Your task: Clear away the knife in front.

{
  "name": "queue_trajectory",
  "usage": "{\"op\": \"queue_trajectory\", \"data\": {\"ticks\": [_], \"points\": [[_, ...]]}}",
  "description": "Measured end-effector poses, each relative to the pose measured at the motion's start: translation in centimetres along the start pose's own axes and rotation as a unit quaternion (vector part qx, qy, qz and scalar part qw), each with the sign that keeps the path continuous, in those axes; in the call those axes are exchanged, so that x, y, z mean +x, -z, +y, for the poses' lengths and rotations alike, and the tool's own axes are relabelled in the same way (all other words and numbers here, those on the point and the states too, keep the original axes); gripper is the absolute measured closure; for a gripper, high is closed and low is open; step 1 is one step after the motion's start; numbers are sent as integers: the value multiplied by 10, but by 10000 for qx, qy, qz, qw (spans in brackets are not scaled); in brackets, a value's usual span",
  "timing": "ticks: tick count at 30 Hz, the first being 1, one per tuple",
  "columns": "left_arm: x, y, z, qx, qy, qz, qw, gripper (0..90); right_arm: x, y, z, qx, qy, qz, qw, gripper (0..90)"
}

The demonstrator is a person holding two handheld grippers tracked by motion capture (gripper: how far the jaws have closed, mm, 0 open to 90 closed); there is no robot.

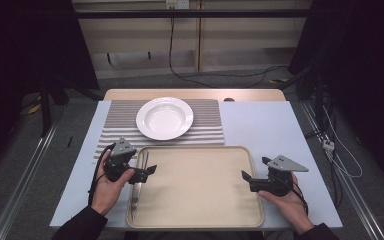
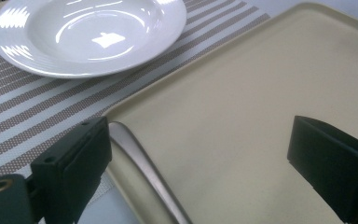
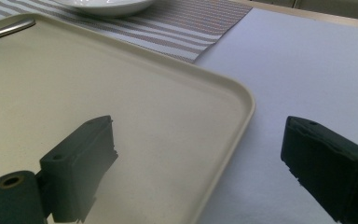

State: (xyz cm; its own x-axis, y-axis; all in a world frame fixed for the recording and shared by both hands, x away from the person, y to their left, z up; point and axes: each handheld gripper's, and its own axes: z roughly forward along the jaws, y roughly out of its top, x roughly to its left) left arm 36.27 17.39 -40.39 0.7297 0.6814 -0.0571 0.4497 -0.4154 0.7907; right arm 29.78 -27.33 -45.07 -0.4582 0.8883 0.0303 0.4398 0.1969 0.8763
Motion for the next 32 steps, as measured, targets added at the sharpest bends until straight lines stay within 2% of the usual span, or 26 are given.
{"op": "queue_trajectory", "data": {"ticks": [2,5,12,17,21,25,32], "points": [[-2,2,-1,21,-146,73,9999,65,0,0,0,3,-3,2,10000,98],[-4,5,-4,22,-189,267,9995,65,0,0,0,-6,-7,3,10000,98],[3,17,-19,-214,101,734,9970,62,0,1,0,-14,-8,5,10000,98],[8,24,-30,-278,267,726,9966,57,0,1,0,-13,-5,-6,10000,98],[6,25,-39,-293,320,689,9967,59,0,0,0,-9,-7,-9,10000,98],[5,24,-48,-267,256,602,9975,60,-1,0,0,-14,-7,-16,10000,98],[7,21,-52,-229,271,675,9971,60,0,1,0,-27,8,-24,10000,98]]}}
